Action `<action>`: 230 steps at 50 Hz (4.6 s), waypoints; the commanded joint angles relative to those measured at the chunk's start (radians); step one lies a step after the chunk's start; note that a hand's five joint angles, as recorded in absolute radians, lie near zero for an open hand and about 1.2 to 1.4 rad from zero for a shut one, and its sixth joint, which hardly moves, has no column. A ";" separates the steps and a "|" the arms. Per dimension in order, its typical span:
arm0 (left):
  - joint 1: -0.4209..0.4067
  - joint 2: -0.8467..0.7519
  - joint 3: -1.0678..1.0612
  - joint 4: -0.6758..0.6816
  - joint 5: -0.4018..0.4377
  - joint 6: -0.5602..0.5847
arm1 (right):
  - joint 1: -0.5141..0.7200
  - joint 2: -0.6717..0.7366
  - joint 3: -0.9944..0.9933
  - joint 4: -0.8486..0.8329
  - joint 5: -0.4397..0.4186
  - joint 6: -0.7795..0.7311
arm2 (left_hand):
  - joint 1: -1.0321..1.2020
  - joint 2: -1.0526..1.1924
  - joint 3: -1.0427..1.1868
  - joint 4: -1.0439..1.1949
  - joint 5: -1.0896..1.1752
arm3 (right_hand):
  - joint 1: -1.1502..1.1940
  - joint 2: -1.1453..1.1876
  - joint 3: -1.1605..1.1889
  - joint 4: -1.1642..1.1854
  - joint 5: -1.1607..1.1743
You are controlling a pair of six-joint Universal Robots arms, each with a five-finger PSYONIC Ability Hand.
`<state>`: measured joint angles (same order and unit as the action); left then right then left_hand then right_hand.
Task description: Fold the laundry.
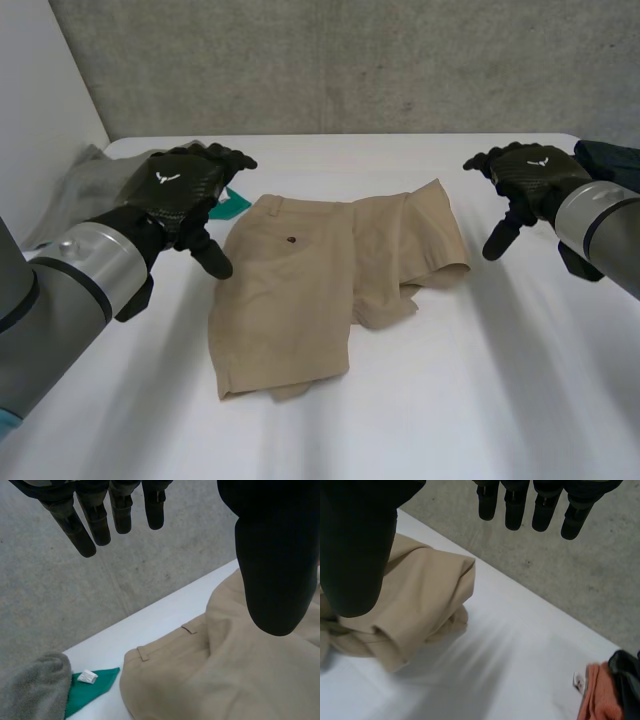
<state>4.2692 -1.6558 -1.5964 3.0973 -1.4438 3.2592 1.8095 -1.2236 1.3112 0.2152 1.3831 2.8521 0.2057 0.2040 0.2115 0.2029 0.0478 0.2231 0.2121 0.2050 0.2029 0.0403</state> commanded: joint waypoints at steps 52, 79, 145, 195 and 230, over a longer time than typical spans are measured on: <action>-0.069 -0.854 1.055 0.020 -0.184 0.228 | 0.336 0.127 0.074 -0.328 -0.098 0.171 | 1.191 1.192 1.185 1.193 1.174 | 1.173 1.184 1.191 1.193 1.181; 0.040 -0.220 0.334 -0.137 -0.213 0.002 | 0.162 0.076 -0.072 -0.114 -0.038 -0.209 | -0.031 -0.029 -0.037 -0.028 -0.048 | -0.049 -0.038 -0.030 -0.028 -0.040; -0.256 -0.564 0.604 -0.328 -0.324 -0.501 | 0.133 0.099 0.089 -0.389 -0.174 -0.049 | 1.191 1.192 1.185 1.193 1.174 | 1.173 1.184 1.191 1.193 1.181; 0.000 -1.036 1.627 0.167 -0.340 0.449 | 0.168 0.662 -0.739 -0.989 0.350 -0.183 | 1.191 1.192 1.185 1.193 1.174 | 0.556 0.567 0.574 0.576 0.564; -0.123 -0.407 0.437 -0.130 -0.196 0.148 | 0.008 0.395 -0.253 -0.166 -0.220 -0.353 | 0.436 0.438 0.430 0.439 0.419 | 0.359 0.370 0.377 0.379 0.367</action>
<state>4.1887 -2.1521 -0.9887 3.1007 -1.6854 3.4803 1.8441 -0.8634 1.0258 0.0437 1.2345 2.5940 0.4151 0.3970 0.3866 0.3901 0.2169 0.3723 0.3728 0.3754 0.3673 0.1991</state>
